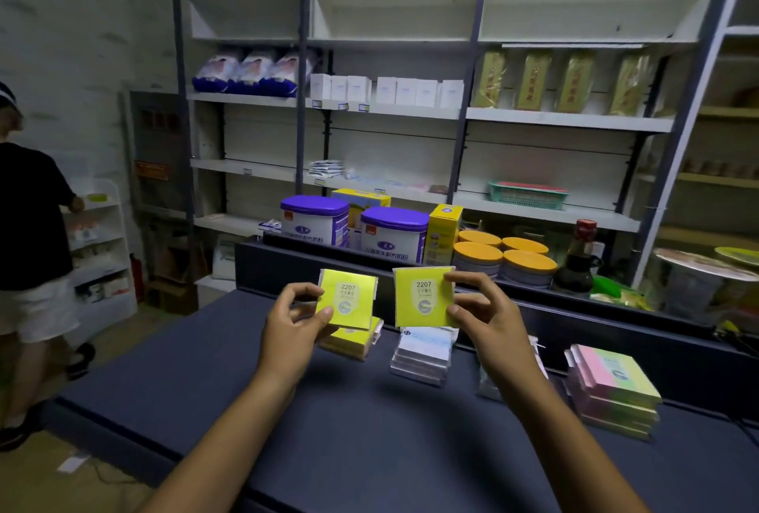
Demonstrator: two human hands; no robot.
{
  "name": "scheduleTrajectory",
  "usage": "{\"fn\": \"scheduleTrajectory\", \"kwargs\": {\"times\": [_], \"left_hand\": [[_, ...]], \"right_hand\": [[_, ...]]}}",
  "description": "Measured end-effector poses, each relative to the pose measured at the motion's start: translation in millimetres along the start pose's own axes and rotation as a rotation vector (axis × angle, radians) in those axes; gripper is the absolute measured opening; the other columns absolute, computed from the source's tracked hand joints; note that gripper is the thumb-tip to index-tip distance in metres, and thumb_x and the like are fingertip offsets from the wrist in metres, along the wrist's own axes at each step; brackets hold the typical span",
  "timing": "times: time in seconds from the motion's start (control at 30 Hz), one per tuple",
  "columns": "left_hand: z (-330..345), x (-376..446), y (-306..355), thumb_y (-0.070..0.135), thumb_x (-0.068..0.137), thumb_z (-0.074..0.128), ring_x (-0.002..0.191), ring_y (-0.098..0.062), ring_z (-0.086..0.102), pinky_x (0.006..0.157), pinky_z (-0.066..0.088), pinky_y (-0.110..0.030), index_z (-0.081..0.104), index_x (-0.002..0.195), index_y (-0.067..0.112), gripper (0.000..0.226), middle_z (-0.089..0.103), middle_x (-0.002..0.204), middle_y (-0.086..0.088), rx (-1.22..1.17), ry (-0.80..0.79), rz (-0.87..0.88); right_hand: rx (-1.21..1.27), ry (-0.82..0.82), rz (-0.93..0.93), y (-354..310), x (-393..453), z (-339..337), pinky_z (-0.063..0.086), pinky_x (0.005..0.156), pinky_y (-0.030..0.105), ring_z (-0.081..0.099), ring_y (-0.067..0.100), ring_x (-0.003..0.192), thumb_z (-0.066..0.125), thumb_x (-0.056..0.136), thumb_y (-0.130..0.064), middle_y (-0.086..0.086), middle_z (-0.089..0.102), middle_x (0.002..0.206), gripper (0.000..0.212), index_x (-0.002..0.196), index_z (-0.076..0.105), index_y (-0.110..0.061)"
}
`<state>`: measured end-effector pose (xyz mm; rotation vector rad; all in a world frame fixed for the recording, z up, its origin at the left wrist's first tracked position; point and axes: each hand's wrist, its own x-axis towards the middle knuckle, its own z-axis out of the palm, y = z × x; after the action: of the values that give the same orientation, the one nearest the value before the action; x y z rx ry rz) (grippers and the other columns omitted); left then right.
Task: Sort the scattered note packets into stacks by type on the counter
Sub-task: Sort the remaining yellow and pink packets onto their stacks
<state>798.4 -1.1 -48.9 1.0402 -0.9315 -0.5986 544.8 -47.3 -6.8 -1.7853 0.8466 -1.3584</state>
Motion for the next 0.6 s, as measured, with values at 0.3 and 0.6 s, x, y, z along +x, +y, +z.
{"fn": "scheduleTrajectory", "kwargs": {"times": [0.3,0.6], "left_hand": [[-2.7,60.5,-43.2,0.0,0.085,0.07,0.083,-0.021,0.07,0.078,0.06,-0.039,0.072,0.089,0.017,0.018,0.069,0.103,-0.019,0.131,-0.177,-0.105],[-14.7,76.5,-63.0,0.016,0.084,0.074,0.099,-0.009,0.063,0.087,0.052,-0.03,0.07,0.093,0.032,0.018,0.071,0.1,0.01,0.385,-0.271,0.008]], "right_hand": [[-0.017,0.102,0.048,9.5,22.9,32.8,0.06,0.086,0.037,0.071,0.014,0.1,0.058,0.095,0.003,0.002,0.074,0.097,0.036,0.109,0.069,-0.028],[-0.004,0.135,0.049,16.3,49.7,54.5,0.058,0.074,0.023,0.07,0.01,0.097,0.059,0.095,0.0,0.001,0.073,0.102,0.032,0.113,0.068,-0.025]]}}
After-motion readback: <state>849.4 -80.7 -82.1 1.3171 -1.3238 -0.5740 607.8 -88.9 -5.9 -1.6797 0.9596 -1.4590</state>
